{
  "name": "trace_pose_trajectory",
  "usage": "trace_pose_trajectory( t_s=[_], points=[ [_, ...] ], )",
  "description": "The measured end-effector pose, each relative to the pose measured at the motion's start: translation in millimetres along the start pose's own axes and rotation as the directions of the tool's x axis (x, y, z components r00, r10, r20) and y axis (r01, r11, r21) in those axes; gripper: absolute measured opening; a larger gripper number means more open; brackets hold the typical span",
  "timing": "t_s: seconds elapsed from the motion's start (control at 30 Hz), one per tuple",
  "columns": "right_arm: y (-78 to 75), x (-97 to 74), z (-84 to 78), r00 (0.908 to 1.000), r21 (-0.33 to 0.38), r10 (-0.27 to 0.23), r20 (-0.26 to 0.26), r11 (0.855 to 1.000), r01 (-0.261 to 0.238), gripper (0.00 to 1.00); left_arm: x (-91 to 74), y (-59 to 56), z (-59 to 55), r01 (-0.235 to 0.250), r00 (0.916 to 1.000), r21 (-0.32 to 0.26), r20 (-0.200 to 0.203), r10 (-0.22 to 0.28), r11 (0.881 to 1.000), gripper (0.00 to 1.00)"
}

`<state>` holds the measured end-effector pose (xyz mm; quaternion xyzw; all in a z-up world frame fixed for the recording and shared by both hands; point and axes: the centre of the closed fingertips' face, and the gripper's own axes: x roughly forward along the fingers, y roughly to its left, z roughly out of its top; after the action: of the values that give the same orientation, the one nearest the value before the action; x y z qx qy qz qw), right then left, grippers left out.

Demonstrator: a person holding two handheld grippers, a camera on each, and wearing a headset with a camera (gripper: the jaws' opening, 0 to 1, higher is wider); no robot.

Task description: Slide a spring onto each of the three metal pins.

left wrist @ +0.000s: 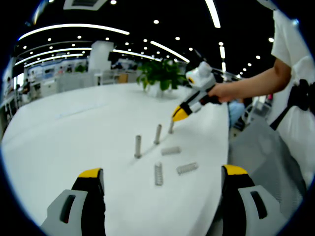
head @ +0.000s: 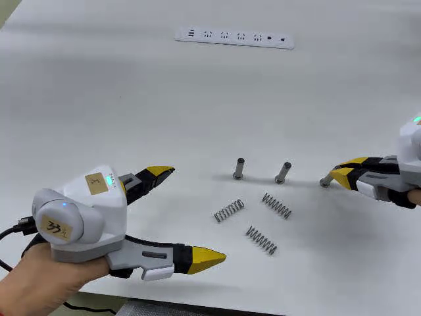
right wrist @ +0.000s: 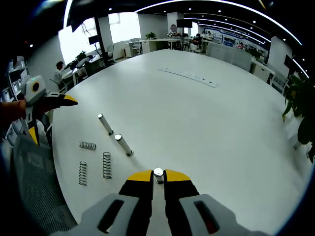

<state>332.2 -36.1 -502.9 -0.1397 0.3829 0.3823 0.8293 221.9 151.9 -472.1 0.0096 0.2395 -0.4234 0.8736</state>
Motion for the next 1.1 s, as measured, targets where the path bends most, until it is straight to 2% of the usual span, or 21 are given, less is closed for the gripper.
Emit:
trace_pose_trajectory(
  t_s=[1.1],
  points=[
    [1.8,0.6,-0.1,1.0,-0.016,0.006,0.002,1.0,-0.006,0.13,1.0,-1.2,-0.9,0.005,1.0,0.002,-0.002,-0.005,1.0,1.0]
  ],
)
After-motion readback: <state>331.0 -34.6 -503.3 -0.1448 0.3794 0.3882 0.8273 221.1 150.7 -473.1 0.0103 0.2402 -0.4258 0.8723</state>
